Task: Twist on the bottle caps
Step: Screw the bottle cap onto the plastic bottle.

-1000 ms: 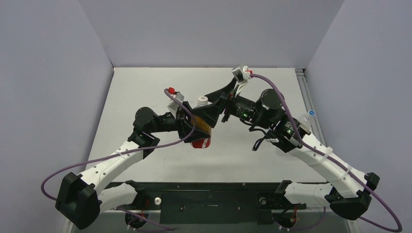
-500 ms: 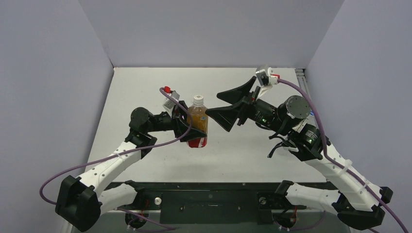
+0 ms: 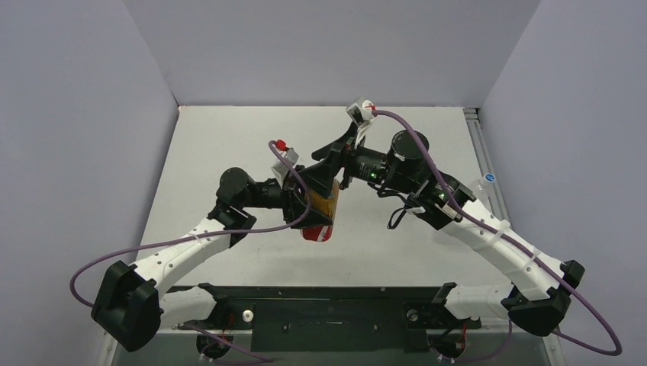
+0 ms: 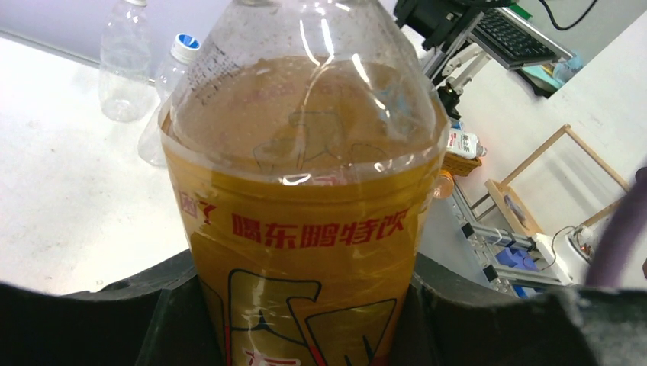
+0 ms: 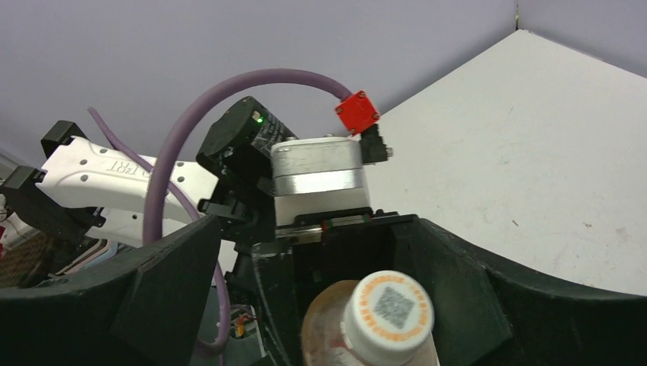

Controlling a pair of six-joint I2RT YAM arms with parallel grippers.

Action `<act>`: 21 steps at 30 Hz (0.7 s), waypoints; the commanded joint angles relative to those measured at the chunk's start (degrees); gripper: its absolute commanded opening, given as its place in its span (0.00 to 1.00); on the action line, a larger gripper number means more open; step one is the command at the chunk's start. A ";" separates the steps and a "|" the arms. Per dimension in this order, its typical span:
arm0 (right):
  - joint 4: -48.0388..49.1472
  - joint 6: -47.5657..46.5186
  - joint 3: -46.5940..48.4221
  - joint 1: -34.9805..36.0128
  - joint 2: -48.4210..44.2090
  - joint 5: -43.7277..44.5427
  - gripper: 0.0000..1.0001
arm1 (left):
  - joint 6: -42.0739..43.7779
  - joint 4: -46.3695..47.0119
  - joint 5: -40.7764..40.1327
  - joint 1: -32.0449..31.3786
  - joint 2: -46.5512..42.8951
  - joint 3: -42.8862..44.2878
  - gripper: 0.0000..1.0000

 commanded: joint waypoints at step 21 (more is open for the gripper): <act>-10.23 -3.93 2.21 -3.27 -8.85 4.43 0.75 | 0.48 2.25 3.58 3.01 -2.85 0.89 0.00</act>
